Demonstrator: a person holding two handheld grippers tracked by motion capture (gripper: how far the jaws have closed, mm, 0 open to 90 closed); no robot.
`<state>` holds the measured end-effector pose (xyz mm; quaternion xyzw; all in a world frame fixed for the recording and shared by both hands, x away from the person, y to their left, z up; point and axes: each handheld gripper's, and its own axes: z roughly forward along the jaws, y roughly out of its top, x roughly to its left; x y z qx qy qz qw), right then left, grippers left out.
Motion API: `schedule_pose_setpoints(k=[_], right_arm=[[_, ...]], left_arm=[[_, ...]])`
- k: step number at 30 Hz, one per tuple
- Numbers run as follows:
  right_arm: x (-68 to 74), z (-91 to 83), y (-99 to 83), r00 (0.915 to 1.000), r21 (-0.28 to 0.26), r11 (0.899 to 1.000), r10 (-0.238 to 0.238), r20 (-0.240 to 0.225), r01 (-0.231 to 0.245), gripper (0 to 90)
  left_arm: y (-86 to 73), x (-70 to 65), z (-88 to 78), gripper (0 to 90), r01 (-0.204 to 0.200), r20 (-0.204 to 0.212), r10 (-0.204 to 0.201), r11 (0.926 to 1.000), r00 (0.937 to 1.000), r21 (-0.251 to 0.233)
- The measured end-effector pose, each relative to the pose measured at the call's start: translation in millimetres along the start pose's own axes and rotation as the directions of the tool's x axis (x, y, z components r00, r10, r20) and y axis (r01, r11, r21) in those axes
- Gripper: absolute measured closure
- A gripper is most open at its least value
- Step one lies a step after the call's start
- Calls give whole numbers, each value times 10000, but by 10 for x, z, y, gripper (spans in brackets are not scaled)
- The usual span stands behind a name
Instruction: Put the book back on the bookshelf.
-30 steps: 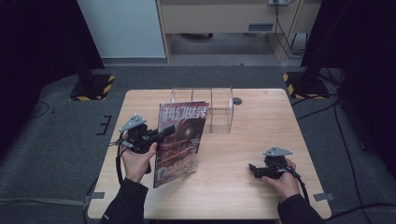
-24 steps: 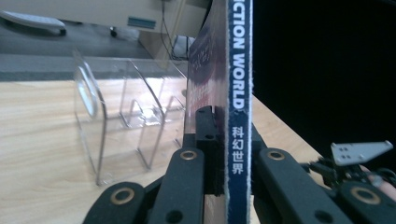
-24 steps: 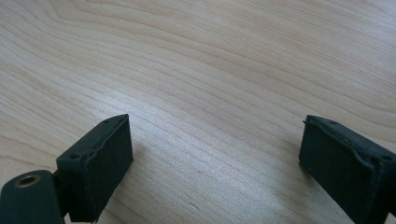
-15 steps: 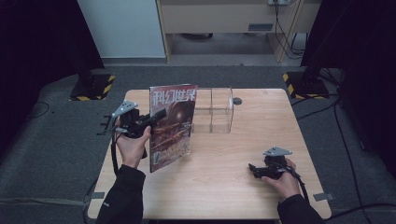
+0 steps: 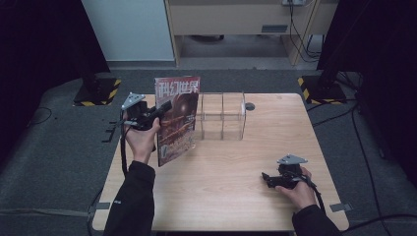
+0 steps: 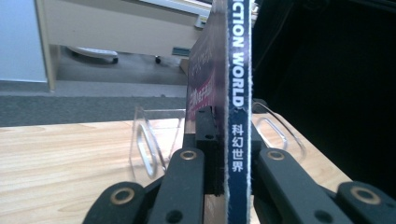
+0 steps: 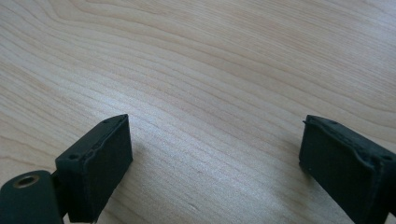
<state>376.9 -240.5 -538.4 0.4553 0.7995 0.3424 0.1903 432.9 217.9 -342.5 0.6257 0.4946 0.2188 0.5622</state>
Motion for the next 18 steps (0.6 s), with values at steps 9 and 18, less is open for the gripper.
schedule_pose_setpoints(k=[9, 18], right_arm=[[-1, 1, 2, 10000, 10, 10000, 8, -28, -8, 95], [0, 4, 2, 10000, 0, 10000, 5, -11, -5, 94]], left_arm=[[-14, 32, 226, 835, -76, -366, 75, 10000, 9993, -18], [-74, 92, 446, 836, -69, -712, 61, 9999, 9974, -112]])
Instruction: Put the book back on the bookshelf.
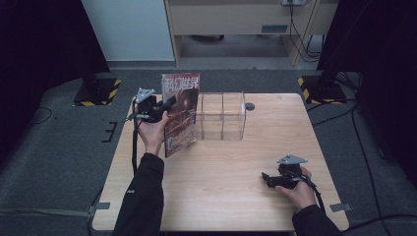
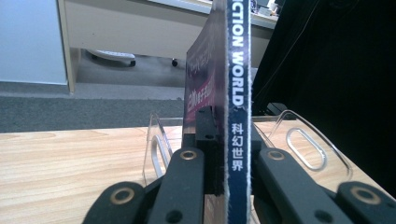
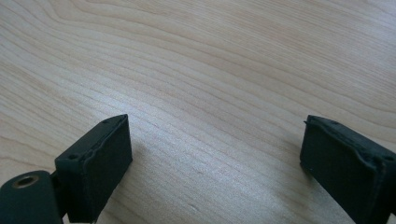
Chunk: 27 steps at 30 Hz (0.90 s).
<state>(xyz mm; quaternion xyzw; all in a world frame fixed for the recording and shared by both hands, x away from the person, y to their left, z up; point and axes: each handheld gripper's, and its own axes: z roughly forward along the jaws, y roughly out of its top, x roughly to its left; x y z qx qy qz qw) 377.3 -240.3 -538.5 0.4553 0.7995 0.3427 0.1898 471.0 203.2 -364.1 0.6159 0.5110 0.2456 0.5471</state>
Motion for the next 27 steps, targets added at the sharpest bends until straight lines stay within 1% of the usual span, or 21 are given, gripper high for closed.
schedule_pose_setpoints(k=[5, 10, 15, 17, 21, 25, 27], right_arm=[[-1, 1, 1, 10000, 0, 10000, -14, 4, 14, 93], [-1, 1, 1, 10000, 0, 10000, -18, 5, 18, 93], [-1, -1, 1, 10000, 14, 10000, -16, -17, 16, 93], [-1, 0, 1, 10000, 14, 10000, -20, -11, 20, 93], [0, 0, 1, 10000, -1, 10000, -14, 0, 14, 93], [0, 0, 1, 10000, 1, 10000, -16, 0, 16, 93], [0, 0, 1, 10000, 1, 10000, -15, 2, 15, 93]], left_arm=[[-19, 16, 88, 835, -32, -56, 32, 9999, 10000, -114], [-30, -5, 169, 835, -35, -75, 33, 9997, 10000, -259], [-34, -12, 232, 835, -191, -43, 190, 9991, 9998, -387], [-37, 7, 245, 835, -128, -31, 127, 9989, 9999, -442], [-42, 32, 242, 835, -210, -72, 207, 9988, 9998, -437], [-63, 31, 223, 833, -446, -27, 446, 9988, 9990, -196], [-97, 35, 207, 833, -458, 87, 460, 9987, 9989, -225]])
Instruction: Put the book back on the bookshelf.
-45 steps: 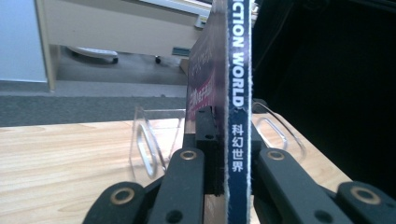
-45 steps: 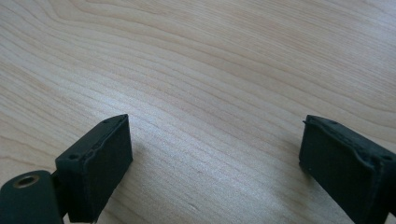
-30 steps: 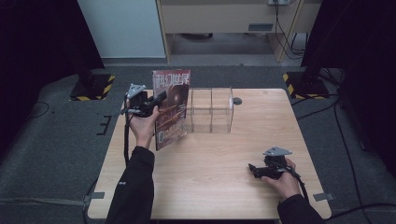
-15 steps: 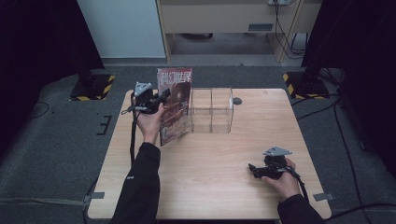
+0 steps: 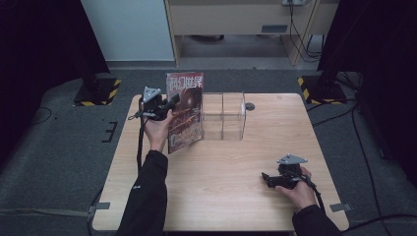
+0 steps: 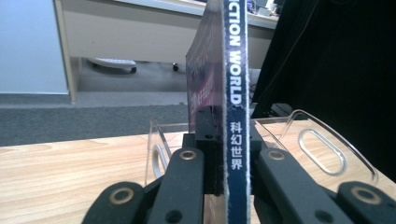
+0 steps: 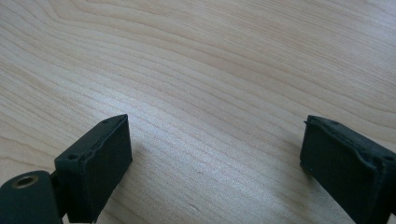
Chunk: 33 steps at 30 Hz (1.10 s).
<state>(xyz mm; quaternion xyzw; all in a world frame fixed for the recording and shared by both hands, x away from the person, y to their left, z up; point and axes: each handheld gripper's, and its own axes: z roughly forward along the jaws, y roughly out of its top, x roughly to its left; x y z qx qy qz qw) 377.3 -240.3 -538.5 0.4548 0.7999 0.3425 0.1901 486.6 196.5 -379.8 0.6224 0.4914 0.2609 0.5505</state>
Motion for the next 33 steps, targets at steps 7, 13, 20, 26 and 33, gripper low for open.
schedule_pose_setpoints(k=[7, 13, 20, 26, 33], right_arm=[[1, 0, 0, 10000, 3, 10000, 13, 1, -13, 93], [1, 0, 0, 10000, 3, 10000, 14, 3, -14, 93], [2, 0, 0, 10000, 5, 10000, 25, 4, -25, 93], [3, -1, 0, 10000, 11, 10000, 29, 1, -29, 93], [5, 0, 0, 10000, 15, 10000, 26, 3, -26, 92]], left_arm=[[-58, 44, -132, 832, -94, 68, 93, 9999, 9999, 117], [-127, 69, -294, 831, -275, 283, 262, 9985, 9993, 483], [-271, 83, -535, 830, -566, 431, 538, 9961, 9976, 670], [-435, 112, -758, 828, -739, 513, 693, 9930, 9963, 925], [-608, 123, -942, 828, -923, 721, 847, 9896, 9938, 1100]])
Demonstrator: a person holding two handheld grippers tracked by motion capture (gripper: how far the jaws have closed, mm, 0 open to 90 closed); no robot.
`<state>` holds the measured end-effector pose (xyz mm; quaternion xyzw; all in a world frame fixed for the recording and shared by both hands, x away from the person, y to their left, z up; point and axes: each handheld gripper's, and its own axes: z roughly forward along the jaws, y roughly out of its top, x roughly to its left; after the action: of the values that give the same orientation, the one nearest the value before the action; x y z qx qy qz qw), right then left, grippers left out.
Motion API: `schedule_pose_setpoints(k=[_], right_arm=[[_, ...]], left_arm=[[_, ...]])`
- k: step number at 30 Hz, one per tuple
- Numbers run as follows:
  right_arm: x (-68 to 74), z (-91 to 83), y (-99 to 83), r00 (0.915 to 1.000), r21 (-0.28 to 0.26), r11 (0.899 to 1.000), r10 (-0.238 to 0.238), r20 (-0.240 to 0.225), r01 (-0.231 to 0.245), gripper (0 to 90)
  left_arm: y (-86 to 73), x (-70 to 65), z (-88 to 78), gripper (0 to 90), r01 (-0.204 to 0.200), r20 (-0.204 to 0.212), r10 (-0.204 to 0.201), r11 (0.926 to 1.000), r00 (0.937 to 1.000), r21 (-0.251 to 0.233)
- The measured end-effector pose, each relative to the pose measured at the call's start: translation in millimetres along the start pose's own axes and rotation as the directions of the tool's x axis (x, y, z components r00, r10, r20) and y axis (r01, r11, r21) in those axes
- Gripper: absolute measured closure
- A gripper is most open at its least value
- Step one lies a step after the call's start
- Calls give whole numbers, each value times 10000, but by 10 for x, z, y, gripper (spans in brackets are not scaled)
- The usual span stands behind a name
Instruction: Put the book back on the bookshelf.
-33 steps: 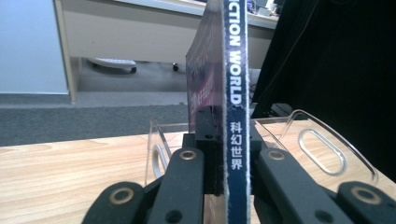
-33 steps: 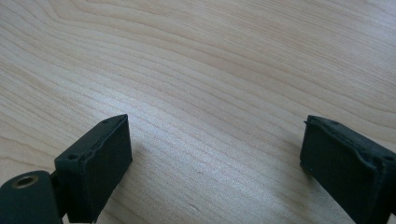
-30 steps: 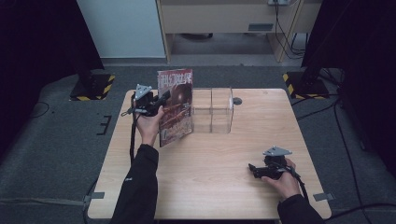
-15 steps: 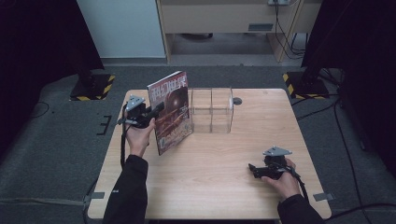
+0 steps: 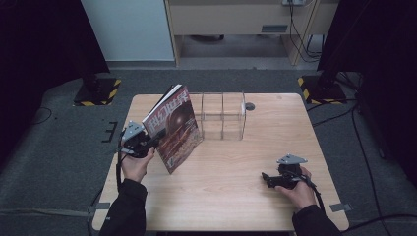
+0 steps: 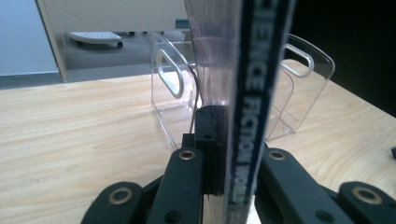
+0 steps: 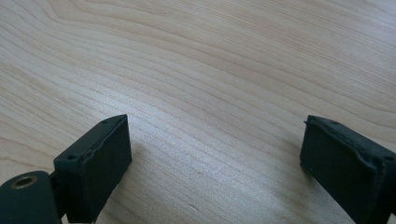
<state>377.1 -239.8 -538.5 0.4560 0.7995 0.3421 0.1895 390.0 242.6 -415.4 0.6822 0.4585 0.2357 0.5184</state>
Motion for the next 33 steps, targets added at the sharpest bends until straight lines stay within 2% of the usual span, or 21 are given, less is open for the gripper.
schedule_pose_setpoints(k=[1, 3, 6, 8, 12, 15, 17, 19, 21, 24, 27, 30, 33], right_arm=[[-1, 1, -1, 10000, -11, 10000, -22, 9, 22, 92], [0, 1, -1, 10000, -9, 10000, -22, 13, 22, 91], [1, 1, 0, 10000, -7, 10000, -15, 17, 15, 91], [1, 1, 0, 10000, -5, 10000, -17, 20, 17, 91], [1, 1, 0, 10000, -3, 10000, -12, 19, 12, 91], [1, 1, 0, 10000, -1, 10000, -11, 19, 11, 91], [1, 1, 0, 10000, -5, 10000, -16, 20, 16, 91], [1, 1, 0, 10000, -5, 10000, -16, 22, 16, 91], [1, 2, 0, 10000, -5, 10000, -15, 19, 15, 90], [0, 2, 0, 10000, -3, 10000, -15, 12, 15, 90], [1, 2, 0, 10000, -2, 10000, -13, 13, 13, 90], [2, 1, 1, 10000, 0, 10000, 27, 22, -27, 90], [3, 2, 1, 10000, -5, 10000, 33, 22, -33, 90]], left_arm=[[-20, -8, -14, 828, -76, 36, 76, 10000, 10000, -18], [-48, -22, -38, 828, 16, 232, -13, 9999, 9997, -154], [-48, -58, -47, 820, -139, 316, 144, 9998, 9994, -155], [-23, -73, -30, 807, -275, 342, 278, 9996, 9990, -90], [81, -55, 25, 776, -220, 356, 227, 9995, 9991, -214], [173, -45, 93, 754, -431, 107, 432, 9991, 9990, -61], [192, -24, 126, 786, -338, -38, 338, 9994, 9994, -14], [197, 4, 134, 820, -52, 2, 52, 10000, 10000, -31], [199, 14, 130, 829, 61, -38, -61, 10000, 10000, -36], [210, -15, 127, 833, 132, -305, -139, 9997, 9994, -210], [260, -58, 120, 835, 156, -374, -174, 9988, 9991, -463], [324, -114, 138, 836, -192, -667, 157, 9984, 9977, -525], [380, -143, 186, 836, -152, -821, 90, 9970, 9966, -759]])
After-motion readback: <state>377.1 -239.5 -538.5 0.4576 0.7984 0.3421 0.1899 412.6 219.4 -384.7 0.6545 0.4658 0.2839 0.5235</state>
